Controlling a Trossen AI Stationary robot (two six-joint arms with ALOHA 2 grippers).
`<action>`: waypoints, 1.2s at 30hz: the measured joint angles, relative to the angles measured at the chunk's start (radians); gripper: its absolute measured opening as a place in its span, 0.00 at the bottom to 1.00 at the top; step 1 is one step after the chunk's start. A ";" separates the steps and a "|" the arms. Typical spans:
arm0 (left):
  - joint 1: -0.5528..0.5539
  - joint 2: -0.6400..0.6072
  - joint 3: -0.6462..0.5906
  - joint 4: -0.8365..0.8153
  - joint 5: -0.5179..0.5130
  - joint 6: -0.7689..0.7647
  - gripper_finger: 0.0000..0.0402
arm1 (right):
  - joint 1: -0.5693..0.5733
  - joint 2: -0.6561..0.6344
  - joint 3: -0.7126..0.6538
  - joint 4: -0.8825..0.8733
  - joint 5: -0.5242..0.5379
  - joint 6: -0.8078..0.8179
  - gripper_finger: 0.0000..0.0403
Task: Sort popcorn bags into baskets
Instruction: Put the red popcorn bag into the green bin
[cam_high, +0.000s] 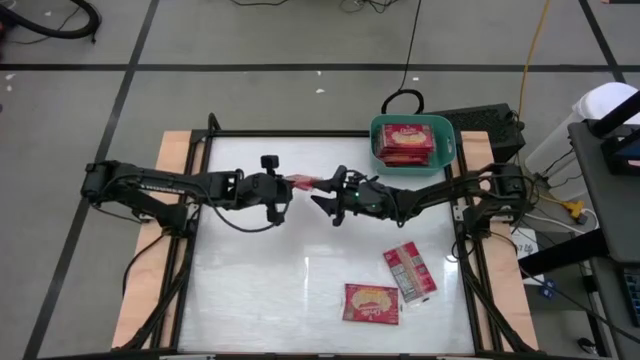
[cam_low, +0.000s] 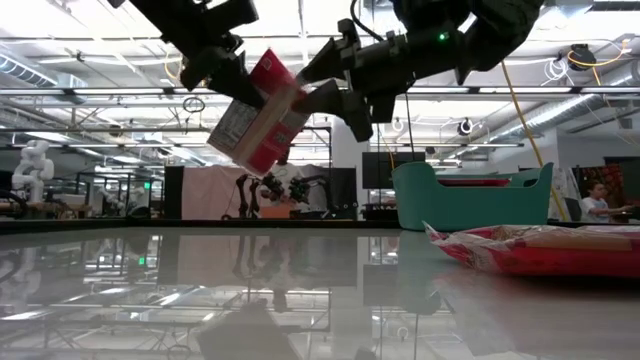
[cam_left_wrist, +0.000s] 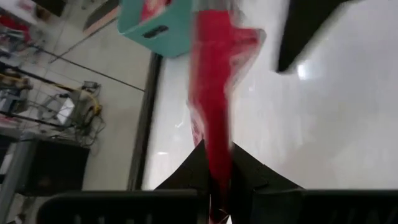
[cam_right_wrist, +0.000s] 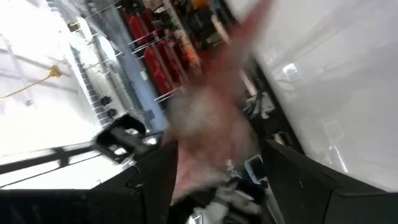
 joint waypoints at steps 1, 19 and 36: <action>-0.001 0.001 0.000 -0.008 0.015 0.001 0.06 | -0.002 0.000 0.000 0.012 0.000 -0.009 0.56; 0.000 0.025 0.000 0.030 0.071 0.012 0.07 | -0.041 -0.003 0.000 -0.012 -0.024 -0.056 0.45; -0.032 0.025 0.000 0.076 -0.008 -0.029 0.46 | -0.087 -0.003 0.000 -0.010 -0.028 -0.260 0.02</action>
